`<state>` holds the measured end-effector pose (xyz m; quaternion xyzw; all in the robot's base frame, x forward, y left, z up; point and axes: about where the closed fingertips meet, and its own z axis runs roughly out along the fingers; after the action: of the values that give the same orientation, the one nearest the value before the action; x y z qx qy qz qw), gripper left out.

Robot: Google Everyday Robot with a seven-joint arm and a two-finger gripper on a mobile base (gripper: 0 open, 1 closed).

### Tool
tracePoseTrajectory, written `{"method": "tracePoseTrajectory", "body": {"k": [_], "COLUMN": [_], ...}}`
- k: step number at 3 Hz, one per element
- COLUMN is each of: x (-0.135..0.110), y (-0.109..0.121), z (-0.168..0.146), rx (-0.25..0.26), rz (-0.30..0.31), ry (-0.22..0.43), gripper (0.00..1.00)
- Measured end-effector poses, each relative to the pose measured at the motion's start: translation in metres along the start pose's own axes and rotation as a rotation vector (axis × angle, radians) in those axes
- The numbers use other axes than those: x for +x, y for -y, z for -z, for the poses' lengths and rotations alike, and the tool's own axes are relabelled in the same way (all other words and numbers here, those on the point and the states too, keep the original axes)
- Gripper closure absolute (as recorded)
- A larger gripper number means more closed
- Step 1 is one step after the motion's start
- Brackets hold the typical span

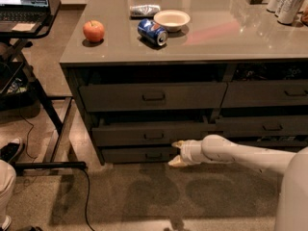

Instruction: Close middle drawer

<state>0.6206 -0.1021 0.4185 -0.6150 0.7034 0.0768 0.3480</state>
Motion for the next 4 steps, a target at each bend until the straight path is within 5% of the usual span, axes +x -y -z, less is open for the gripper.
{"method": "tracePoseTrajectory", "body": {"k": [2,3,4], "x": [0.030,0.046,0.053], "y": [0.087,0.114,0.126], "z": [-0.016,-0.029,-0.029], "rx": [0.143,0.171,0.201], "rz": [0.036,0.027,0.020], "ry": [-0.040,-0.041,-0.038], "gripper": [0.89,0.85,0.62]}}
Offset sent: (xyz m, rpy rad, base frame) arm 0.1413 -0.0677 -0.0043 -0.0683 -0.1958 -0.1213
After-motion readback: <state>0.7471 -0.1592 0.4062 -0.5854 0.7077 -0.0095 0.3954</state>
